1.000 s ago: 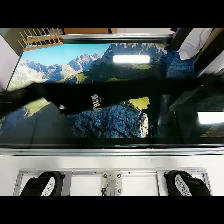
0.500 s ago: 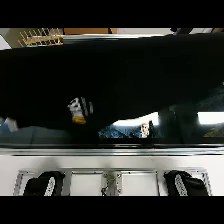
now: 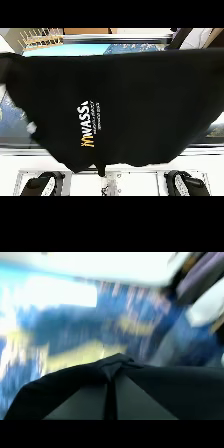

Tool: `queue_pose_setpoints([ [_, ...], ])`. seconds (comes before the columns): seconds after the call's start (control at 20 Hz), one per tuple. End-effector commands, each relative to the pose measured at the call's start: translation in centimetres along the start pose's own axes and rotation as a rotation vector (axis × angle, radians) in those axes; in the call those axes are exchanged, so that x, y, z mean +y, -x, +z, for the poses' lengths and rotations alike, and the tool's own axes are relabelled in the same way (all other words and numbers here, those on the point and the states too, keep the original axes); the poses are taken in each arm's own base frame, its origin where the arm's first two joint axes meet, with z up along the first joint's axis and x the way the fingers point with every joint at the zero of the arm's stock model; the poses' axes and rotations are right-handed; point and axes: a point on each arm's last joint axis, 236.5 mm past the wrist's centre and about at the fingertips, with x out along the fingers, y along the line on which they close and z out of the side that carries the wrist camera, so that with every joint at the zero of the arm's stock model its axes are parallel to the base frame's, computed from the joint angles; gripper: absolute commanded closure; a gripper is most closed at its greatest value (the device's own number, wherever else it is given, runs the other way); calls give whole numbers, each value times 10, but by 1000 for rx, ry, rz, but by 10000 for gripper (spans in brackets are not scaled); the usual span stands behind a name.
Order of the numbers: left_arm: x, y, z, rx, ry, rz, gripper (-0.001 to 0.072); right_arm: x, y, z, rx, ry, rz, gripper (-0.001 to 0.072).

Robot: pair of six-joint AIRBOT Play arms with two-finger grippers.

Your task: Fold the clothes and pants, and hang the long-sleeved shirts on hangers.

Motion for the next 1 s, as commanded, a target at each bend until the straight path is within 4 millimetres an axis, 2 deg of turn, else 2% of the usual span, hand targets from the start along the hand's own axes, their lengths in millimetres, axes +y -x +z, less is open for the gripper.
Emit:
queue_pose_setpoints([
  [0.0,74,-107,-71,287,141,93,699,-17,-90,-86,371,-45,13,704],
  [0.1,107,-163,-108,374,186,128,699,-24,-152,-138,532,-39,6,704],
  [0.2,125,-212,-135,435,162,133,699,-25,-207,-191,651,-24,7,704],
  [0.3,139,-254,-153,477,156,139,699,-17,-251,-238,718,-24,21,704],
  [0.4,156,-285,-164,514,174,152,699,-11,-281,-267,733,-55,15,704],
  [0.5,170,-304,-172,544,190,162,699,-8,-300,-277,708,-87,4,703],
  [0.6,178,-315,-175,561,195,167,699,-9,-304,-276,694,-115,-8,703],
  [0.7,187,-312,-177,571,204,180,699,-10,-295,-275,714,-111,-10,703],
  [0.8,199,-296,-190,606,194,218,700,-14,-280,-277,726,-70,-30,704],
  [0.95,211,-266,-231,658,177,272,699,-21,-247,-308,781,-52,-57,704],
])
